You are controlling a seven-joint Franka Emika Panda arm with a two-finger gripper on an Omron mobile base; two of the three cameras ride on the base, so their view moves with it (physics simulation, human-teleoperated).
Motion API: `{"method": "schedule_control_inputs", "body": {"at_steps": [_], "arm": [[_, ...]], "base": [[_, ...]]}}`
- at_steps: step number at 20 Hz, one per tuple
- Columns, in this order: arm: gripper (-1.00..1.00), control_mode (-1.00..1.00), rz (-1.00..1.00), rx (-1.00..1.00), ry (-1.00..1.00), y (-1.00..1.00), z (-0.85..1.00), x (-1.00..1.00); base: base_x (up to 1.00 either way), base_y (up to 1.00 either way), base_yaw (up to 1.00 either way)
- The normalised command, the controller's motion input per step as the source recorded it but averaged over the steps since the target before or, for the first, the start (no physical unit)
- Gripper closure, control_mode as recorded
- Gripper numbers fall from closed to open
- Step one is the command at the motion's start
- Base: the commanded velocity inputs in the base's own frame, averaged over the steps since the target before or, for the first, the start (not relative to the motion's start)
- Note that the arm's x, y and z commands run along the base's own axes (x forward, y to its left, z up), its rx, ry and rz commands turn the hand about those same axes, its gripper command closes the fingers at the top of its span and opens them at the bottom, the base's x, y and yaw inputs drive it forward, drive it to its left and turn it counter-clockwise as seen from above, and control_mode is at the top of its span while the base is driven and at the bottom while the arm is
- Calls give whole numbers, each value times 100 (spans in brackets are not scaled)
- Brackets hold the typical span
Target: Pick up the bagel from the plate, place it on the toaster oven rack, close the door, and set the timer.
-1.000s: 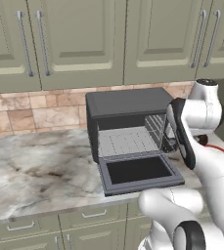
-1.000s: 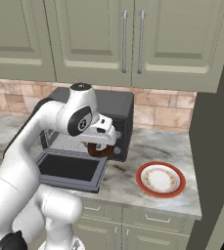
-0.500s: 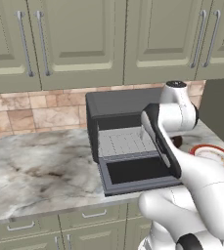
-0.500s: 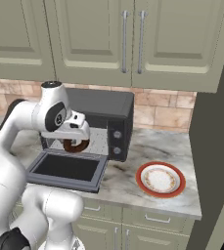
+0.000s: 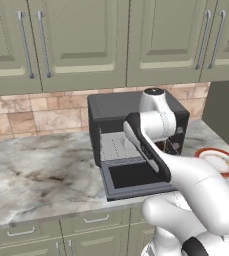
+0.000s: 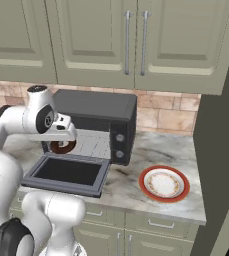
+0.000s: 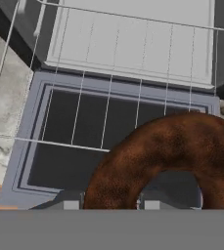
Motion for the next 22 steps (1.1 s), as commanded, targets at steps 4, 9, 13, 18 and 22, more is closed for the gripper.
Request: {"method": "schedule_control_inputs", "body": {"at_steps": [4, 9, 13, 18, 22], "arm": [[100, -100, 6, 0, 0, 21, -29, 31], [100, -100, 5, 0, 0, 6, -22, 36], [100, -100, 3, 0, 0, 0, -17, 28], [100, -100, 1, 0, 0, 0, -24, 17], [100, -100, 0, 0, 0, 1, -26, 9]], "base": [[0, 0, 0], [0, 0, 0], [0, 0, 0], [0, 0, 0], [0, 0, 0]]}}
